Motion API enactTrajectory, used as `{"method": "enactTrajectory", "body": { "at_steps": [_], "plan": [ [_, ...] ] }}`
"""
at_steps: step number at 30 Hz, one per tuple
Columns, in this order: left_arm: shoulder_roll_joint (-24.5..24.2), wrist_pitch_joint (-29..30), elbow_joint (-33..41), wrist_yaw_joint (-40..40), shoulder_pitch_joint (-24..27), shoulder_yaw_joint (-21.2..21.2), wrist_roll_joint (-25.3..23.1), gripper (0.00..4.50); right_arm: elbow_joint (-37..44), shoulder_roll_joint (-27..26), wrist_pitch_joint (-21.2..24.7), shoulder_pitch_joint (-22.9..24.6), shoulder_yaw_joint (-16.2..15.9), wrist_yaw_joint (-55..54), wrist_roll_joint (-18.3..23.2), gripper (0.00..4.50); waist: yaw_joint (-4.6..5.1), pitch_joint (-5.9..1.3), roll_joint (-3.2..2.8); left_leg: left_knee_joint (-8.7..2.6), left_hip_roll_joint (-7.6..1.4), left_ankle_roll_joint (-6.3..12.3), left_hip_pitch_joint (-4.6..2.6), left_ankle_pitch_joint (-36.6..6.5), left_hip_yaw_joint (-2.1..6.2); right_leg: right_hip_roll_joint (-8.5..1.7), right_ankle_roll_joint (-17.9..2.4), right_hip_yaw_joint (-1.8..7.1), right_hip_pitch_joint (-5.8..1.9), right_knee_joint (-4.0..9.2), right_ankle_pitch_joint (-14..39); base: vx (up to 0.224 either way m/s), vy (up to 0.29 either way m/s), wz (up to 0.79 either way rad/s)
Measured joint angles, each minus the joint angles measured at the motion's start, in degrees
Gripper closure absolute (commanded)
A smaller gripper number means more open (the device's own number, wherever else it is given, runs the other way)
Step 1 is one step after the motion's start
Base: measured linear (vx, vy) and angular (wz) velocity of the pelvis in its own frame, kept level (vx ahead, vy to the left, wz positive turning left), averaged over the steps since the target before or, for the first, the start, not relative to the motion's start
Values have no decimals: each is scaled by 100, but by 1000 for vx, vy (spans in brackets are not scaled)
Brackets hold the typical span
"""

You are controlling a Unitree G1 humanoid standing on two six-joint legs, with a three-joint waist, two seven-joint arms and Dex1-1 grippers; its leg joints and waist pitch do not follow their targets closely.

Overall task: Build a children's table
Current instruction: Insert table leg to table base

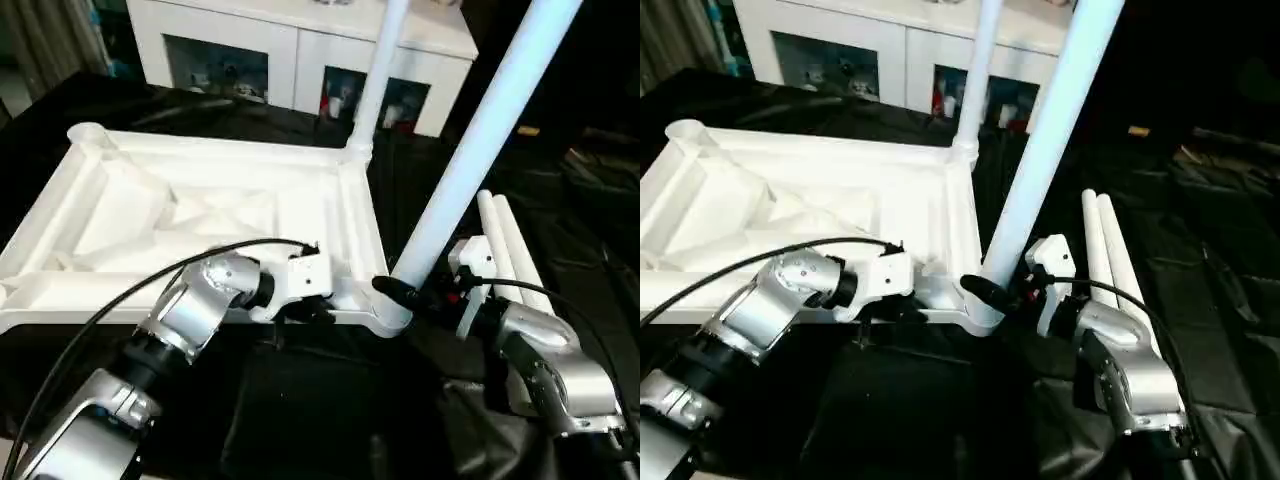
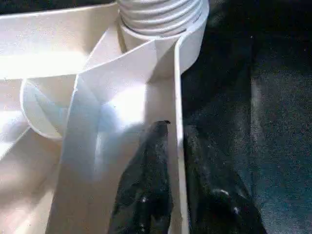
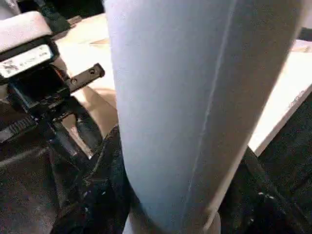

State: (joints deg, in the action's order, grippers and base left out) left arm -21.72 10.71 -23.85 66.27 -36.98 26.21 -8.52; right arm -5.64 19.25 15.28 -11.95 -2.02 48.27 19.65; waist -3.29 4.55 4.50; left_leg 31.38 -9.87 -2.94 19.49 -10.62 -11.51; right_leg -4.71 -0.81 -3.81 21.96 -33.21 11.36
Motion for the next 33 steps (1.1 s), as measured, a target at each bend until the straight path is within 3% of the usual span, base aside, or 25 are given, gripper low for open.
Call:
{"method": "enactTrajectory", "body": {
  "at_steps": [9, 11, 17, 25, 27, 33],
  "plan": [
    [69, -211, -578, 283, -309, 17, 102, 390, 196, -20, 1, 161, 49, -105, 70, 264, -16, 26, -130, 6, -1, -6, 6, 4, 2, 0, -2, 0, -2, -3, -8, 0, 0, 0],
    [62, -210, -638, 386, -332, 0, 169, 422, 237, -31, 1, 173, 49, -103, 82, 264, -10, 23, -147, 6, -1, -6, 10, 4, 1, 0, -2, 0, 0, -2, -8, 0, 0, 0],
    [101, -384, -848, 552, -357, -89, 302, 450, 250, -32, 1, 189, 48, -100, 86, 264, -1, 22, -178, 8, -1, -5, 12, 4, 0, 0, -2, 1, 1, -2, -8, 0, 0, 0],
    [157, -480, -914, 639, -306, -237, 454, 450, 263, -25, 2, 150, 46, -62, 120, 264, 12, 35, -216, 7, -3, -4, 18, 4, 0, 0, -1, 1, 8, -2, -7, 0, 0, 0],
    [161, -498, -884, 663, -229, -342, 517, 450, 260, -27, 21, 132, 47, -51, 136, 264, 26, 35, -216, 7, -2, -3, 50, 4, 0, 0, -1, 1, 11, 0, -7, 0, 0, 0],
    [96, -663, -590, 621, 42, -492, 547, 450, 168, -186, 100, 203, 216, -72, 430, 264, 56, 35, -216, 7, -2, 10, 51, 6, -1, 0, 1, 1, 18, 4, -3, 0, 0, 0]
  ]
}}
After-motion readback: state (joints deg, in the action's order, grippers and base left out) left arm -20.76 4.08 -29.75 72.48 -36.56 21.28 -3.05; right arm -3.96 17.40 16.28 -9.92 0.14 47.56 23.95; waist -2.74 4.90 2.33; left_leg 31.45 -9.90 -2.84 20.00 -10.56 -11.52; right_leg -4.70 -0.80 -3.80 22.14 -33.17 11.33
